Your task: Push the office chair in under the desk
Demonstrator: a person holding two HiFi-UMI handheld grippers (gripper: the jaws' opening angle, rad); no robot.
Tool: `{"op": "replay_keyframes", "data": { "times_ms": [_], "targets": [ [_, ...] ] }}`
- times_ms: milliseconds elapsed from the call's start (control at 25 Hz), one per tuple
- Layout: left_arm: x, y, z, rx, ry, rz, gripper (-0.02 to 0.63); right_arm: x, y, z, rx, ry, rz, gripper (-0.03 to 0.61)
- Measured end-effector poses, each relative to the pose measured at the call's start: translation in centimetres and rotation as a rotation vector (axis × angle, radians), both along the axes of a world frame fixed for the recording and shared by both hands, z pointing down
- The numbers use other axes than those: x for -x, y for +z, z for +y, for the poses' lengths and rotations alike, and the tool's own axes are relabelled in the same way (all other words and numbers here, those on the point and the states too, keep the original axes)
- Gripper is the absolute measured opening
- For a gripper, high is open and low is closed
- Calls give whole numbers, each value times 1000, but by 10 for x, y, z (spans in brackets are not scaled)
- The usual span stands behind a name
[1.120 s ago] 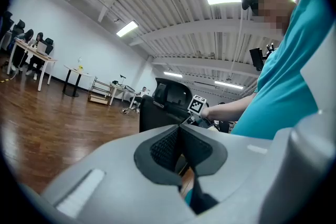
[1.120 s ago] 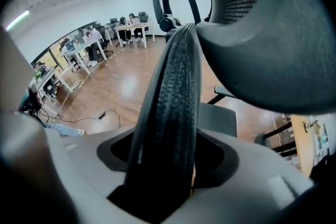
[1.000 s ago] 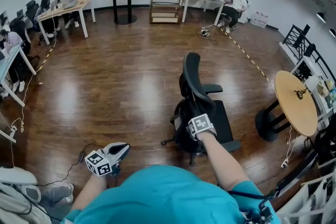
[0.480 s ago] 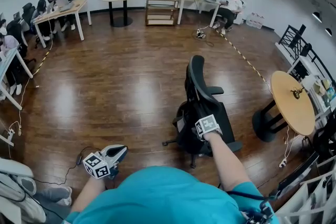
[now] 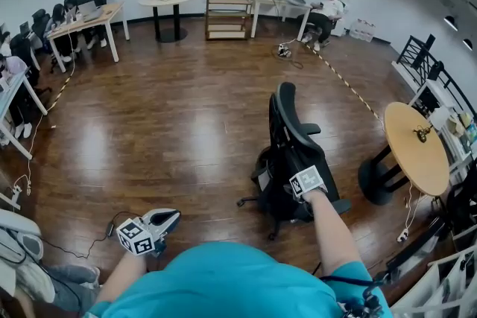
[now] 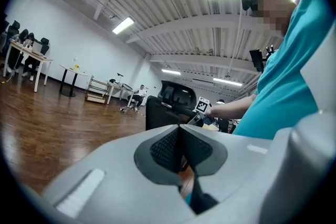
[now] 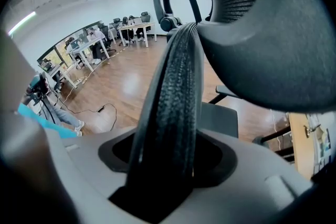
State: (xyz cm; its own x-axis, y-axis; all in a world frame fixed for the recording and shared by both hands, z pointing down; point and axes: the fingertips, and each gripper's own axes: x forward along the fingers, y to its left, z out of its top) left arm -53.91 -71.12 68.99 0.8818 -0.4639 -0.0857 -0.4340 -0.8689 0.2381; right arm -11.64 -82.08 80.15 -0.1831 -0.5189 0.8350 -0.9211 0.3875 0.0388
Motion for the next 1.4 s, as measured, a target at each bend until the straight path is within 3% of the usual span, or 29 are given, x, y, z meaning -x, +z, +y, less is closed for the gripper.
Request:
{"op": "replay_keyframes", "data": {
  "times_ms": [160, 480, 680, 960, 1240, 1400],
  "targets": [
    [-44, -12, 3, -10, -27, -24, 0, -48, -4, -7, -5, -17, -3, 276],
    [-196, -36, 23, -12, -90, -12, 0, -153, -13, -27, 27, 21, -48, 282],
    [-259, -40, 24, -6, -102, 12, 0, -195, -15, -48, 39, 33, -64, 290],
    [-290, -19, -8, 14, -61, -14, 0, -254, -7, -75, 18, 76, -42, 293],
    [-268, -3, -113, -10, 53, -5, 0, -262, 17, -127, 6, 121, -22, 295],
    [-305, 0, -160, -27, 112, -25, 0, -300, 27, -148, -7, 138, -15, 296]
  ]
}}
